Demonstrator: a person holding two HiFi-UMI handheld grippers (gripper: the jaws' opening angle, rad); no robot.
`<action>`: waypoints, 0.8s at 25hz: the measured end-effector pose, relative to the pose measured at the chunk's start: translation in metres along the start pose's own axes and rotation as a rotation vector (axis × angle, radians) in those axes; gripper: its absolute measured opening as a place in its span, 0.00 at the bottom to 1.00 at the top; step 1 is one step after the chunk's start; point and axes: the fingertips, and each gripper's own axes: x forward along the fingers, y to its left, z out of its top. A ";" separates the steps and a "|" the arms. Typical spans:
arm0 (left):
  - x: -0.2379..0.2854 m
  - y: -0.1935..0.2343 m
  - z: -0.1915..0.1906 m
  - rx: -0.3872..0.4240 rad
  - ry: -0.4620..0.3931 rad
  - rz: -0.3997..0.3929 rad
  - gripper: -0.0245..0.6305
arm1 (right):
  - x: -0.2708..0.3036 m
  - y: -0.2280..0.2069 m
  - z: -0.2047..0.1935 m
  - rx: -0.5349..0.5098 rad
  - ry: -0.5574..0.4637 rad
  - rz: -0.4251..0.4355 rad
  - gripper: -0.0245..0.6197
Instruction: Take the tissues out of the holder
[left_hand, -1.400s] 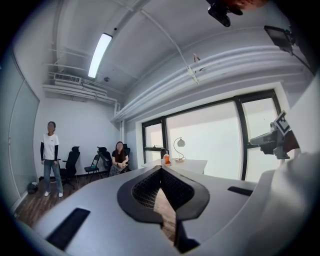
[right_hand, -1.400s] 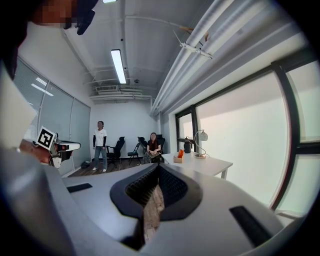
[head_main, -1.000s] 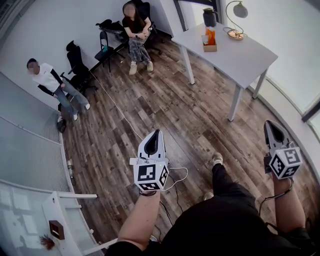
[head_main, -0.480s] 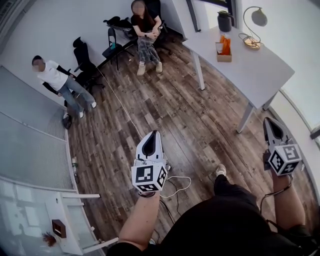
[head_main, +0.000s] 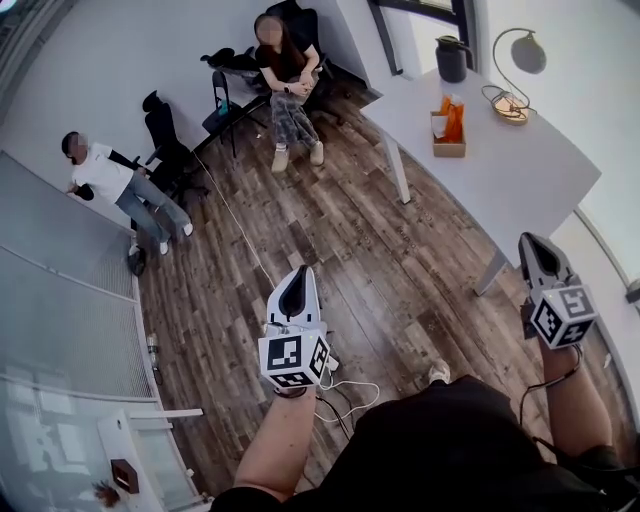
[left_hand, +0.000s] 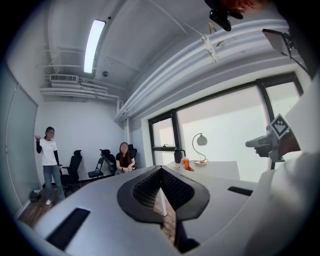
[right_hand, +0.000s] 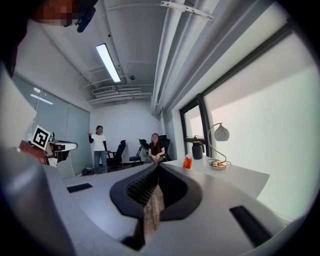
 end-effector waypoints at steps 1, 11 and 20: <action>0.011 0.000 0.001 -0.001 0.000 0.002 0.04 | 0.009 -0.005 0.002 -0.002 -0.001 0.004 0.05; 0.094 -0.002 0.009 0.016 0.004 -0.015 0.04 | 0.081 -0.043 -0.002 0.012 0.018 0.015 0.05; 0.191 0.006 -0.003 -0.052 -0.019 -0.086 0.04 | 0.132 -0.069 0.004 -0.041 0.020 -0.048 0.05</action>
